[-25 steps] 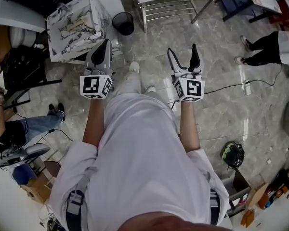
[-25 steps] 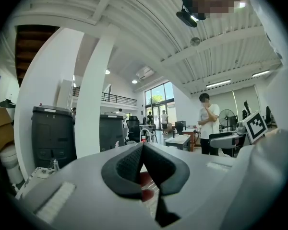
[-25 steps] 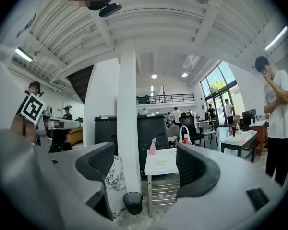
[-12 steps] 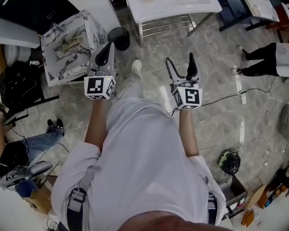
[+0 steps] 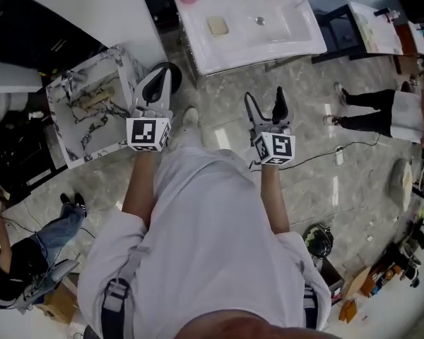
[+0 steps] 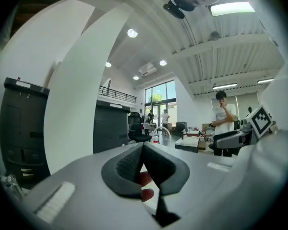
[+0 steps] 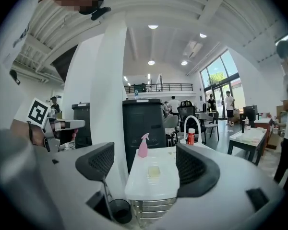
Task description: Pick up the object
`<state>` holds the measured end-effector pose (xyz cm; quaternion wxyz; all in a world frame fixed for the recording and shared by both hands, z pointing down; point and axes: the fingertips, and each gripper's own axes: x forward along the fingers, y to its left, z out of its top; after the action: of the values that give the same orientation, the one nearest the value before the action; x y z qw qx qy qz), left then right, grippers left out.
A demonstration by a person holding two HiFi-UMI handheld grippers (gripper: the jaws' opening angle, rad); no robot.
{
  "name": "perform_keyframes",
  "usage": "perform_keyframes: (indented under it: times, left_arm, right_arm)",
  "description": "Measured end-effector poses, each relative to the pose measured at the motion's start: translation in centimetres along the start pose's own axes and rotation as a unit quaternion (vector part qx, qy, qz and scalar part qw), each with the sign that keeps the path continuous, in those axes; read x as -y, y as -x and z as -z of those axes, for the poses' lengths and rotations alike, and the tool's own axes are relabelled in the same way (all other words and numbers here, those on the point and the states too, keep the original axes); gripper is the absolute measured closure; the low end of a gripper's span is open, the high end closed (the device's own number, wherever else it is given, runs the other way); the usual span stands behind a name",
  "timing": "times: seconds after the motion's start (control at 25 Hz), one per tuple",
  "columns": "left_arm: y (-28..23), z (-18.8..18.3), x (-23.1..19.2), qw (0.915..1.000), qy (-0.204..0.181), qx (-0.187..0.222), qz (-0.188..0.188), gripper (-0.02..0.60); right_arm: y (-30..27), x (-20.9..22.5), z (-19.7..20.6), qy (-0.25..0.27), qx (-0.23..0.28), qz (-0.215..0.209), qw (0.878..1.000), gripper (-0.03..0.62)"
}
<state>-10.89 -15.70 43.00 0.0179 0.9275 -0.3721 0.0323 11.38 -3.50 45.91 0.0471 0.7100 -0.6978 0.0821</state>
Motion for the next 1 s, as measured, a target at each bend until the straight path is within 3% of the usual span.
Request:
perform_keyframes:
  times: [0.2,0.44,1.0]
  left_arm:
    - [-4.3,-0.1,-3.5,1.0000,0.007,-0.001,-0.001,0.581]
    - [-6.5,0.8,-5.0,0.9996,0.014,-0.020,-0.016,0.581]
    - [-8.0,1.3,-6.1,0.9937,-0.001,-0.050,-0.100,0.581]
  right_arm:
    - [-7.3,1.0,0.5,-0.015,-0.023,-0.001,1.000,0.189]
    - [-13.2,2.0,1.6,-0.019,-0.050,-0.022,0.998,0.181]
    - [-22.1,4.5,8.1,-0.028,-0.121,-0.079,0.989,0.163]
